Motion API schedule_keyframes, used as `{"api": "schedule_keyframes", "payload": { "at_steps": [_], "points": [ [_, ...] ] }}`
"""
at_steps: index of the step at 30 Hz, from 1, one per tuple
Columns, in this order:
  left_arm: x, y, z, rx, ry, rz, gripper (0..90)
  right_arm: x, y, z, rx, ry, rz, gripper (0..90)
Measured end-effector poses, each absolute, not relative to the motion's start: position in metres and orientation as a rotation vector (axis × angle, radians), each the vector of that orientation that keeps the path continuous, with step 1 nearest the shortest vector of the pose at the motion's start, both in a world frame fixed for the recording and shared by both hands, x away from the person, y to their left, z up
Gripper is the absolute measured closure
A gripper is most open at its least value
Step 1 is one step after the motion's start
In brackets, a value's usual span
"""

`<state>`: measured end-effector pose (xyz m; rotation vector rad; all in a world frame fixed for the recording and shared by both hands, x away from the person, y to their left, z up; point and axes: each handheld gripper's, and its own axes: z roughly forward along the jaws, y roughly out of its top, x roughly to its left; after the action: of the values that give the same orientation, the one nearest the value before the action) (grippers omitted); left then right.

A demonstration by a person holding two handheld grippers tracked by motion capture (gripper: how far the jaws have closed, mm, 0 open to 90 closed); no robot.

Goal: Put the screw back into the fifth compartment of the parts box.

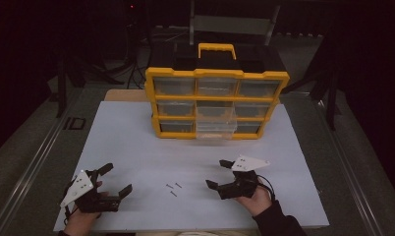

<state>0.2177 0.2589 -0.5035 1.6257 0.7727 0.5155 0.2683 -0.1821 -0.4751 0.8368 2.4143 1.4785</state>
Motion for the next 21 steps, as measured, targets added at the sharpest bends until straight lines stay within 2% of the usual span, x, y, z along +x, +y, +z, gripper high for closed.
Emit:
{"api": "schedule_keyframes", "payload": {
  "at_steps": [14,21],
  "points": [
    [0.217,0.258,-0.503,1.634,0.761,0.52,0.6,0.273,-0.134,-0.485,0.705,2.549,1.46,15.0],
    [0.217,0.258,-0.503,1.642,0.755,0.521,0.6,0.278,-0.115,-0.49,0.662,2.595,1.489,23.8]
  ]
}}
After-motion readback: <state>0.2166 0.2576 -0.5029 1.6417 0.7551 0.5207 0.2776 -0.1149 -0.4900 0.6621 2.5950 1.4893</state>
